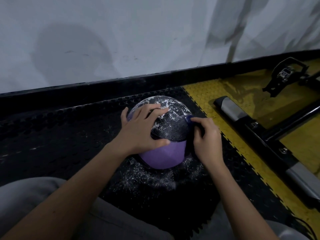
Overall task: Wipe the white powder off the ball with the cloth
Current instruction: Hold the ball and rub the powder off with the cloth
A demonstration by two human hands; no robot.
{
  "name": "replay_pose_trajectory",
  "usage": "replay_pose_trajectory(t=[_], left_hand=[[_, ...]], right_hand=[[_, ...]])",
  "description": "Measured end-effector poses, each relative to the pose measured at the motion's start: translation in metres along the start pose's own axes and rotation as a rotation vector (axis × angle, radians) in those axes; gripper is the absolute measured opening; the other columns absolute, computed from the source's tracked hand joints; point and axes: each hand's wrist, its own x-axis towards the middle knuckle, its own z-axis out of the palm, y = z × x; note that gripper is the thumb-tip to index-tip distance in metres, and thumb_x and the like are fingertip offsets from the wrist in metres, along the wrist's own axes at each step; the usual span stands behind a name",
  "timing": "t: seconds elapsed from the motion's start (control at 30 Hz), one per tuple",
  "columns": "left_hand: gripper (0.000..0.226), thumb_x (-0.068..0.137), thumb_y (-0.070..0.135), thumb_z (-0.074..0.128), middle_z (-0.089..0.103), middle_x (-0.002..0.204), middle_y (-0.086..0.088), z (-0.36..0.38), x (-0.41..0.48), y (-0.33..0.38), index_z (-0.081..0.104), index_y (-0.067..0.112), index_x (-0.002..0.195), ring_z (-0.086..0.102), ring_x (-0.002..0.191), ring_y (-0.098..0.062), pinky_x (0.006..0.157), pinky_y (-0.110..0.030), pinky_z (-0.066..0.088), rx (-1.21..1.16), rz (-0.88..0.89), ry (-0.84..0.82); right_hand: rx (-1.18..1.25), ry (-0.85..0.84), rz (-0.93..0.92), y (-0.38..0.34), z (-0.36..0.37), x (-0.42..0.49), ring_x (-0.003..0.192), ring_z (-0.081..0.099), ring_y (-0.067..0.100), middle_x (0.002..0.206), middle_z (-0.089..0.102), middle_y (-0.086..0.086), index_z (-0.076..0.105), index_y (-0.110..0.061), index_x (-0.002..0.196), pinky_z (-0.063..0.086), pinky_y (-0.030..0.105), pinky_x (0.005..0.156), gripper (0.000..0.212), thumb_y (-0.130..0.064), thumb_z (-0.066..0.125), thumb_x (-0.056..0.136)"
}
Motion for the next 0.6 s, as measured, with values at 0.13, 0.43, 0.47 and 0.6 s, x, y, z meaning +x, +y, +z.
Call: replay_pose_trajectory(t=[0.13, 0.43, 0.47, 0.6], left_hand=[[0.087, 0.054, 0.076, 0.037, 0.015, 0.139, 0.025, 0.0, -0.005, -0.001, 0.023, 0.048, 0.135, 0.013, 0.131, 0.0, 0.109, -0.05, -0.008, 0.009, -0.017, 0.027], [0.094, 0.057, 0.083, 0.04, -0.001, 0.149, 0.024, 0.013, -0.018, 0.001, 0.01, 0.051, 0.14, -0.007, 0.138, -0.002, 0.107, -0.05, -0.013, -0.047, -0.087, 0.243], [0.1, 0.054, 0.084, 0.043, -0.001, 0.149, 0.023, 0.017, -0.023, 0.004, 0.009, 0.049, 0.141, -0.003, 0.139, -0.004, 0.108, -0.05, -0.011, -0.099, -0.165, 0.298], [0.121, 0.046, 0.076, 0.069, 0.006, 0.148, 0.009, 0.031, -0.037, 0.015, 0.012, 0.032, 0.143, 0.011, 0.138, -0.014, 0.112, -0.048, -0.003, -0.377, -0.502, 0.363]], right_hand=[[-0.075, -0.041, -0.234, -0.029, 0.006, -0.024, 0.083, 0.046, 0.022, 0.1, 0.061, 0.003, 0.067, -0.008, 0.105, 0.035, 0.023, 0.073, 0.027, -0.003, 0.051, 0.084], [0.044, 0.0, -0.064, -0.003, 0.005, -0.003, 0.089, 0.054, 0.028, 0.098, 0.062, 0.004, 0.067, -0.009, 0.105, 0.029, 0.016, 0.075, 0.029, 0.007, 0.054, 0.084], [0.06, 0.003, -0.046, -0.003, 0.006, -0.004, 0.089, 0.053, 0.027, 0.098, 0.061, 0.004, 0.067, -0.009, 0.104, 0.029, 0.017, 0.075, 0.028, 0.007, 0.054, 0.085], [0.052, 0.027, -0.03, -0.006, 0.005, -0.008, 0.089, 0.052, 0.027, 0.098, 0.061, 0.005, 0.067, -0.008, 0.104, 0.028, 0.014, 0.074, 0.028, 0.007, 0.054, 0.084]])
